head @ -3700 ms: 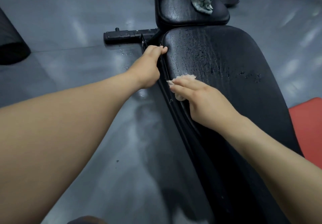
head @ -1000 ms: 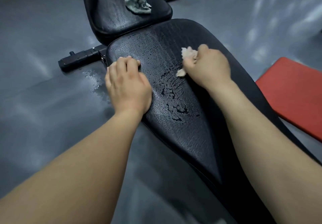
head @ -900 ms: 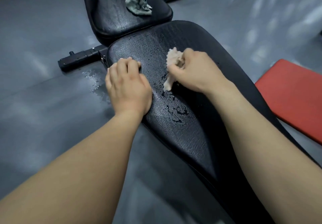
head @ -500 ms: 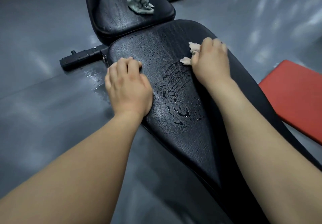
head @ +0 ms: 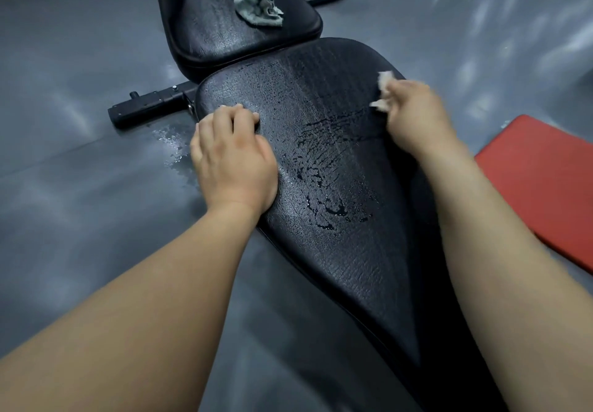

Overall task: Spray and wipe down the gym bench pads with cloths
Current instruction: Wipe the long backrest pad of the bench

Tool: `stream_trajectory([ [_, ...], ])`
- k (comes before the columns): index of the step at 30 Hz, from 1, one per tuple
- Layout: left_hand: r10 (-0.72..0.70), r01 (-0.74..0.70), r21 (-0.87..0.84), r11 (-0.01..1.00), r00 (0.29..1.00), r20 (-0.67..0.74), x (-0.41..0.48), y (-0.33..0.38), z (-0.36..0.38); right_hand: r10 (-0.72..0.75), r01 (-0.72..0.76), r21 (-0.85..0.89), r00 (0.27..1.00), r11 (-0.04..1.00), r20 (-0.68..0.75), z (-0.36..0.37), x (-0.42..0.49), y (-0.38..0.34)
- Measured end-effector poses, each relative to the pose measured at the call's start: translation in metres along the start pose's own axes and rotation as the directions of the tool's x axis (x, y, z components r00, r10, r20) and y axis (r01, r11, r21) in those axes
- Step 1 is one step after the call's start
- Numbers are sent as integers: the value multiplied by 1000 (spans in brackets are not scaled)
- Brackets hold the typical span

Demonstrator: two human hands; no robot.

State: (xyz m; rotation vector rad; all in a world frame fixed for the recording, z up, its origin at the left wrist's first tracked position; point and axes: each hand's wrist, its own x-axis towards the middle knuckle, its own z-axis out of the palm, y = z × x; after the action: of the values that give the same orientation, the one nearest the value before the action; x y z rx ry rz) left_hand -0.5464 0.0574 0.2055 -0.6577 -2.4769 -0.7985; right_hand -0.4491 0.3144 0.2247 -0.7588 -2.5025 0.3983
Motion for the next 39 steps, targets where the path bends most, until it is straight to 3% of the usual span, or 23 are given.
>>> stream_trajectory([
  [1, -1, 1, -4, 1000, 1000, -1, 0, 0, 0, 99, -99, -46, 995, 994, -1, -4, 1, 9],
  [3, -5, 5, -9, 1000, 1000, -1, 0, 0, 0, 148, -147, -111, 989, 983, 2, -6, -1, 9],
  [8, -10, 10, -22, 1000, 1000, 2, 0, 1, -1, -170, 175, -23, 977, 984, 131, 4, -11, -34],
  [11, -11, 11, -20, 1000, 1000, 2, 0, 1, -1, -244, 246, -11, 966, 969, 88, 4, -11, -33],
  [13, -10, 10, -13, 1000, 1000, 1, -1, 2, 0, -68, 70, -71, 997, 995, 32, -3, -6, -13],
  [15, -9, 9, -8, 1000, 1000, -8, -1, 1, 1, 173, -169, -109, 984, 980, 30, -9, -3, 7],
  [17, -6, 6, -7, 1000, 1000, -20, 0, 1, 1, 241, -237, -122, 970, 964, 22, -10, -8, 7],
  [22, -8, 8, -11, 1000, 1000, -8, 0, 2, -2, -118, 125, -70, 988, 990, 95, 5, -31, -40],
  [24, -8, 8, -4, 1000, 1000, -2, 0, 3, -3, -192, 193, 1, 976, 981, 106, 2, -34, -44],
  [26, -3, 3, -2, 1000, 1000, 2, -1, 3, -3, -107, 105, 24, 992, 994, 62, -6, -33, -29],
  [29, -6, 6, -5, 1000, 1000, 7, 0, 3, -3, 151, -152, -45, 988, 987, -16, -23, -38, 6],
  [32, -7, 7, -8, 1000, 1000, 3, 1, 4, -5, 232, -234, -68, 972, 970, -29, -27, -44, 12],
  [34, -5, 5, -10, 1000, 1000, 7, 1, 4, -5, 175, -176, -85, 984, 981, -19, -17, -41, -1],
  [39, -7, 7, -37, 999, 1000, -13, 1, 3, -5, -126, 134, -106, 989, 985, 78, 6, -33, -49],
])
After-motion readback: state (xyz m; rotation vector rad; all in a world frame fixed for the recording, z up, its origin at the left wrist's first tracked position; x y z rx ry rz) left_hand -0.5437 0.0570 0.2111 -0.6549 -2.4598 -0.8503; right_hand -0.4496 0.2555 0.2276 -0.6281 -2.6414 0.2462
